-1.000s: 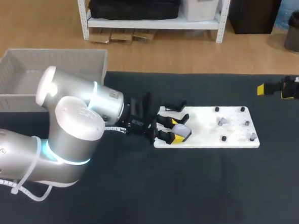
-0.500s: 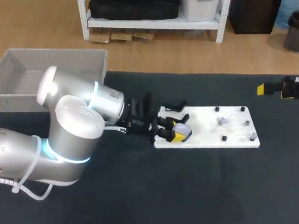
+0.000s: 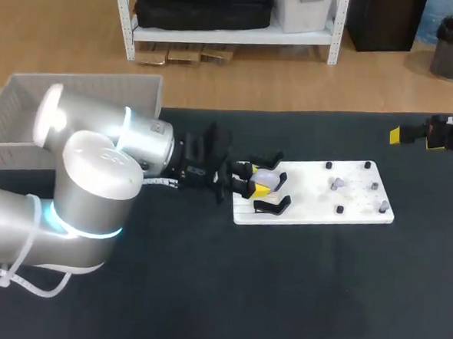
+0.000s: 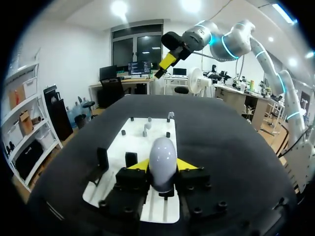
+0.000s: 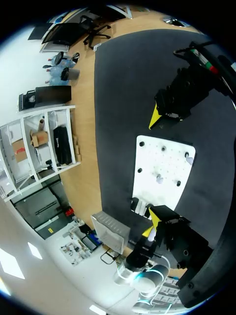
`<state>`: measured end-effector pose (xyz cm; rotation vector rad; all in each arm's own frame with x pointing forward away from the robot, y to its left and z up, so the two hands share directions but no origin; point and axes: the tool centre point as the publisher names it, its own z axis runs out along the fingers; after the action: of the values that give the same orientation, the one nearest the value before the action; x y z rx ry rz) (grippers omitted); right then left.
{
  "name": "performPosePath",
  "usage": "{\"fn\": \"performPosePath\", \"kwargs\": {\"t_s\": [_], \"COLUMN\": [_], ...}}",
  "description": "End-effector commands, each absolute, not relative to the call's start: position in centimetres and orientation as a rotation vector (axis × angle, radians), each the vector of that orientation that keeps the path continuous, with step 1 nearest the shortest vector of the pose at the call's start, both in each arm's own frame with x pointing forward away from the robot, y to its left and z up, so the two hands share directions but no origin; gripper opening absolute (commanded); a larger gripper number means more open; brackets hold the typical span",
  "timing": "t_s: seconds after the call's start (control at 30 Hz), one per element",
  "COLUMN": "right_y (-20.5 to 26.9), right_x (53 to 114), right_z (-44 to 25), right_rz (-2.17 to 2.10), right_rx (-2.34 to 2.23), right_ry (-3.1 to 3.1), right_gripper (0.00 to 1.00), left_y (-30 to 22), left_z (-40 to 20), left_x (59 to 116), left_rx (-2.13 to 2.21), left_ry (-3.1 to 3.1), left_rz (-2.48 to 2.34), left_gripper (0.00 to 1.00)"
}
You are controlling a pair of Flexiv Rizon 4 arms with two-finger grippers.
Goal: Pick up each earbud case from the left stands, insert the matching earbuds, close the lid, and place the case in the box.
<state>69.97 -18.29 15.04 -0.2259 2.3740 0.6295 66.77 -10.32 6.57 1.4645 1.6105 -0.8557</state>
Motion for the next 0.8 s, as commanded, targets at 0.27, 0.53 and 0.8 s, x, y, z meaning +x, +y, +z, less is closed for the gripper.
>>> {"fn": "performPosePath", "kwargs": {"t_s": [0.27, 0.53, 0.8], "right_y": [-11.7, -8.3, -5.7], "right_x": [67.1, 64.9, 64.2], "right_z": [14.5, 14.1, 13.2], "right_rz": [0.601, 0.605, 0.633], "right_rx": [-0.321, -0.415, -0.469], "right_ry": [2.439, 2.461, 2.490], "right_gripper": [1.00, 1.00, 1.00], "left_y": [-11.5, -12.9, -14.8], "left_z": [10.4, 11.6, 11.8], "left_x": [68.0, 69.5, 69.5], "left_rx": [1.479, 1.507, 1.541], "left_ry": [1.555, 1.513, 1.470], "left_rz": [-0.769, -0.762, -0.776], "left_gripper": [0.00, 0.00, 0.00]}}
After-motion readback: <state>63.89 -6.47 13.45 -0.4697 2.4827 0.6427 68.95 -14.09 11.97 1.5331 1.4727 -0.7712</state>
